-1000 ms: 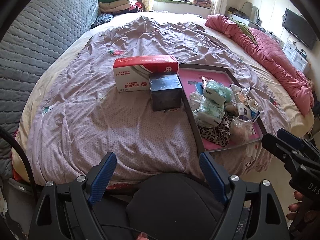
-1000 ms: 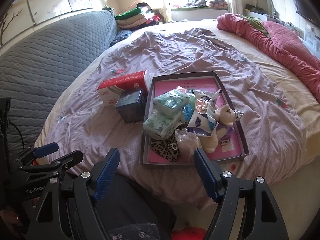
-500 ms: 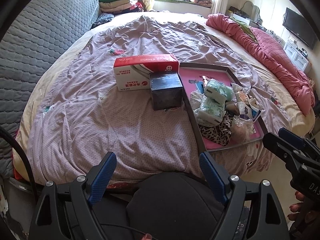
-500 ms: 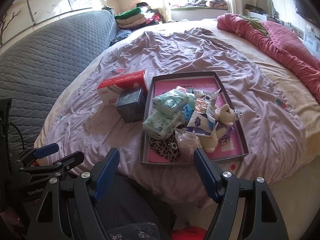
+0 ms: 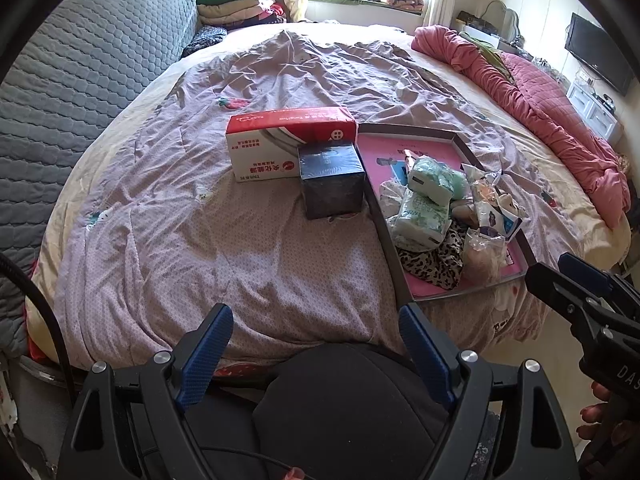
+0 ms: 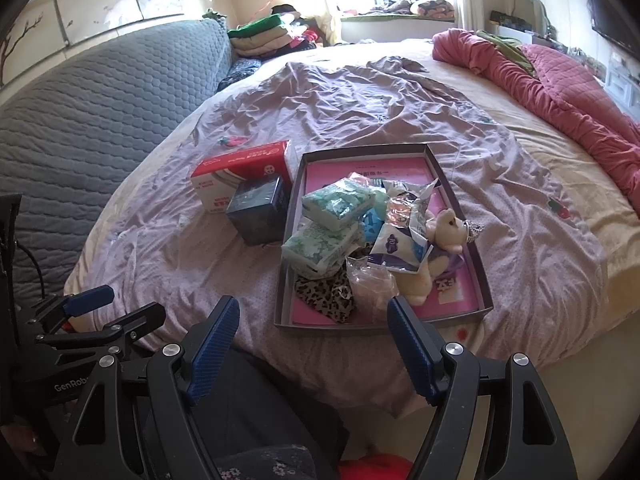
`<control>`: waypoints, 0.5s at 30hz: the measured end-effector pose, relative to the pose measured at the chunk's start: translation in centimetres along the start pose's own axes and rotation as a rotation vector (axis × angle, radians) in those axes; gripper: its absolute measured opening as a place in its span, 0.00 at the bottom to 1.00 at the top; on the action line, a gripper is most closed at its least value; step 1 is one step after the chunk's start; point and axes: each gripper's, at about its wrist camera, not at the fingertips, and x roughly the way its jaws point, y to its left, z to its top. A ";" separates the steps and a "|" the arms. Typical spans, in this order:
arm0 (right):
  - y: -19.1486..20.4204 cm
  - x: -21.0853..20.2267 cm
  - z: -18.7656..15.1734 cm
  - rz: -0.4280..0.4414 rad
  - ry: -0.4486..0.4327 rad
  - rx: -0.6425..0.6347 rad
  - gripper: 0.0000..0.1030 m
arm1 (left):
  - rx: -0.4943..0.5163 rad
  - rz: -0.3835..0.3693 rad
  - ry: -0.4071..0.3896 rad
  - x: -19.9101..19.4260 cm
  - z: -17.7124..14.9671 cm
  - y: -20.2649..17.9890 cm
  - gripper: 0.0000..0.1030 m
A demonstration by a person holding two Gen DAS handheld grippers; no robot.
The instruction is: Organize soft objects
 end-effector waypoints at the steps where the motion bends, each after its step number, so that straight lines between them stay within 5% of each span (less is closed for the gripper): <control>1: 0.0 0.0 0.0 -0.001 0.001 0.000 0.75 | 0.000 0.001 0.000 0.0 0.0 0.0 0.82; 15: -0.1 0.2 0.0 -0.014 0.004 -0.005 0.75 | -0.001 0.003 0.000 0.0 0.0 0.1 0.82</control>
